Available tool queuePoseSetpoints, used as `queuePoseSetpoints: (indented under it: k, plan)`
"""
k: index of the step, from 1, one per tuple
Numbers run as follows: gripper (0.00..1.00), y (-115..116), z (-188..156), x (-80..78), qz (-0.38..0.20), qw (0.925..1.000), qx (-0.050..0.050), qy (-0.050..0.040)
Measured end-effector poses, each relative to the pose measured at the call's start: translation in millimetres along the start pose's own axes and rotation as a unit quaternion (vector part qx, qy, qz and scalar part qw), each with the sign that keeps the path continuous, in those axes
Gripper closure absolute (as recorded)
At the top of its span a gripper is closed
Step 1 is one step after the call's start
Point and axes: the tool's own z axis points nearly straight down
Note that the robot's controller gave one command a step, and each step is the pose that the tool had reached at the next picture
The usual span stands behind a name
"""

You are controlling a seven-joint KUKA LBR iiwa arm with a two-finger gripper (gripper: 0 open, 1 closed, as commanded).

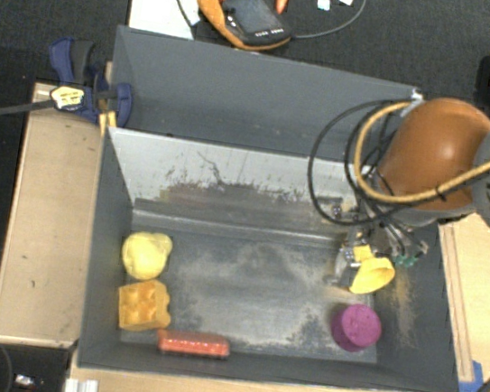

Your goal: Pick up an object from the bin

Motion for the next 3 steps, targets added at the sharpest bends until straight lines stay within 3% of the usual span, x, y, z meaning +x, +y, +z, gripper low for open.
queuePoseSetpoints:
  k: [1, 2, 3]
  plan:
    - [0.0, -4, -11, -4.8, 0.225, 0.9744, -0.001, -0.0006]
    - [0.0, -12, -9, -1.9, 0.287, 0.958, -0.001, 0.0004]
    - [0.0, -17, -14, 9.9, 0.26, 0.9657, 0.0, 0.0017]
